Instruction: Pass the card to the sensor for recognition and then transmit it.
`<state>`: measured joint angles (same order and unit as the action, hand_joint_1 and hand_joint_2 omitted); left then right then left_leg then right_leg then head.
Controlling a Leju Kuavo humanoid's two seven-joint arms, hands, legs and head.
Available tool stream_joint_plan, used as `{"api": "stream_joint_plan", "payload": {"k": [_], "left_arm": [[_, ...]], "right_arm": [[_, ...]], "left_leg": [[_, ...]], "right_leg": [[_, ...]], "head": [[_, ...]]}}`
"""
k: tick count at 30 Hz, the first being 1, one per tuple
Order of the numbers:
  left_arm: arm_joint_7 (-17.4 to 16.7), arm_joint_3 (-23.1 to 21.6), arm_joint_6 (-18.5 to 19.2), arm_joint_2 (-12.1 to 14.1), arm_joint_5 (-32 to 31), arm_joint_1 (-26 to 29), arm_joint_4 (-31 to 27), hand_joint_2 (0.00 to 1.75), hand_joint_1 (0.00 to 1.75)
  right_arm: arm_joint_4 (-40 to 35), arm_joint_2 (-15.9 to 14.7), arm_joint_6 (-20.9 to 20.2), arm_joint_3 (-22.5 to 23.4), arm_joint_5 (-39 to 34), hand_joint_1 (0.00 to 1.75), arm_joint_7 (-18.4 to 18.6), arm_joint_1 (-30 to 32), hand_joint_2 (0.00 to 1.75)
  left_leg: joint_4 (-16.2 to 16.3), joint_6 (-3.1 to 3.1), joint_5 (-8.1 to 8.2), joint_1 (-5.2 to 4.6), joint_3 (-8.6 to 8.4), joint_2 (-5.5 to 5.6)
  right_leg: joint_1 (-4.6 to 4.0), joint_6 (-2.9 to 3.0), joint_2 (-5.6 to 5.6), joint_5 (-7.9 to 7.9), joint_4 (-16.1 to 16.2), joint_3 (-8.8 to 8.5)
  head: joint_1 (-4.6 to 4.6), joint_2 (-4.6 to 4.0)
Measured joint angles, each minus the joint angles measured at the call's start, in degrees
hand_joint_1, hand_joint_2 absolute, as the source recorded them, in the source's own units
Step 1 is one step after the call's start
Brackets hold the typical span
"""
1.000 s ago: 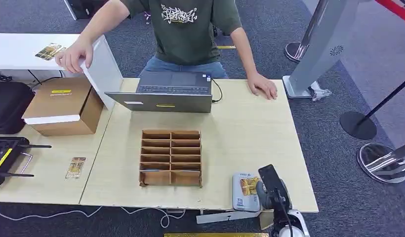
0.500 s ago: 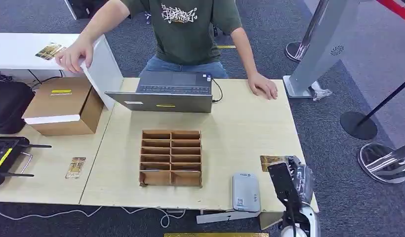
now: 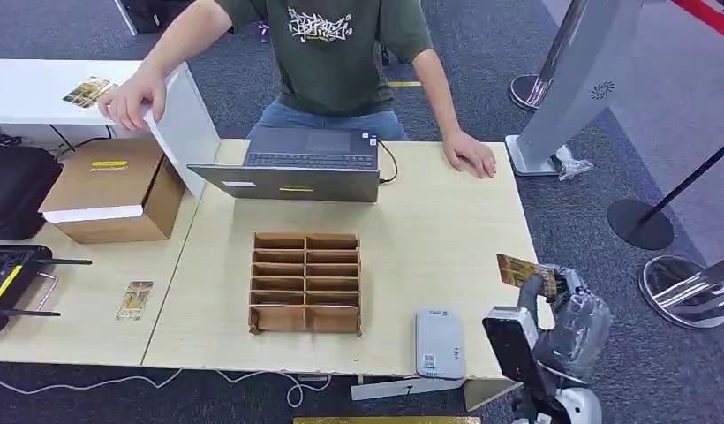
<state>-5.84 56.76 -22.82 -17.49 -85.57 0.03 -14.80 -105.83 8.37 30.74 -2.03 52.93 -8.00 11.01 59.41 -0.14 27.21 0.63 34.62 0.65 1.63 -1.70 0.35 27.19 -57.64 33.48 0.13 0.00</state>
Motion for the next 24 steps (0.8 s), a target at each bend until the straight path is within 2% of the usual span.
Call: {"api": "stream_joint_plan", "payload": {"k": [4, 9, 16, 18, 23, 24], "left_arm": [[0.15, 0.00, 0.02, 0.02, -1.05, -0.02, 0.00, 0.00, 0.00], [0.37, -0.02, 0.26, 0.07, -1.40, -0.05, 0.00, 0.00, 0.00], [0.81, -0.02, 0.37, 0.09, -2.26, -0.17, 0.00, 0.00, 0.00], [1.09, -0.02, 0.61, 0.15, -3.06, -0.22, 0.00, 0.00, 0.00], [1.22, -0.02, 1.09, 0.33, -3.19, -0.55, 0.00, 0.00, 0.00], [1.33, -0.02, 1.18, 0.35, -3.19, -0.58, 0.02, 0.00, 0.00]], "right_arm": [[-1.51, 0.09, 7.27, 0.02, 12.42, 1.75, -0.59, 0.34, 1.75], [-3.28, 0.20, 7.70, 0.11, 22.38, 1.75, 0.33, 0.42, 1.75], [-6.17, 0.76, 7.75, 0.28, 32.25, 1.75, 1.24, -0.27, 1.75], [-7.95, 0.92, 7.75, 1.96, 32.60, 1.75, -2.18, -0.63, 1.75], [-12.11, 5.34, 7.75, 9.82, 32.64, 1.75, -20.41, -1.89, 1.75], [-12.75, 6.25, 7.75, 11.33, 32.64, 1.75, -22.43, -2.33, 1.75]], "left_leg": [[0.00, 0.00, 0.00, 0.00, -0.01, 0.00], [0.00, 0.00, 0.00, 0.00, -0.02, 0.00], [0.00, 0.00, 0.00, 0.00, -0.02, -0.01], [0.00, 0.00, 0.00, -0.01, -0.01, 0.01], [0.00, 0.00, 0.00, 0.00, -0.02, 0.00], [0.00, 0.00, 0.00, 0.00, -0.02, 0.00]], "right_leg": [[0.00, 0.00, 0.02, 0.00, 0.00, 0.00], [0.00, 0.00, 0.02, 0.00, 0.00, 0.00], [0.00, 0.00, 0.01, 0.00, 0.00, -0.01], [0.01, 0.00, -0.01, 0.00, 0.00, -0.01], [0.00, 0.00, 0.01, 0.00, 0.00, 0.00], [0.00, 0.00, 0.01, 0.00, 0.00, 0.00]], "head": [[0.00, 0.00], [0.00, 0.00], [0.00, 0.00], [-0.02, 0.00], [-0.04, 0.00], [0.00, 0.00]]}}
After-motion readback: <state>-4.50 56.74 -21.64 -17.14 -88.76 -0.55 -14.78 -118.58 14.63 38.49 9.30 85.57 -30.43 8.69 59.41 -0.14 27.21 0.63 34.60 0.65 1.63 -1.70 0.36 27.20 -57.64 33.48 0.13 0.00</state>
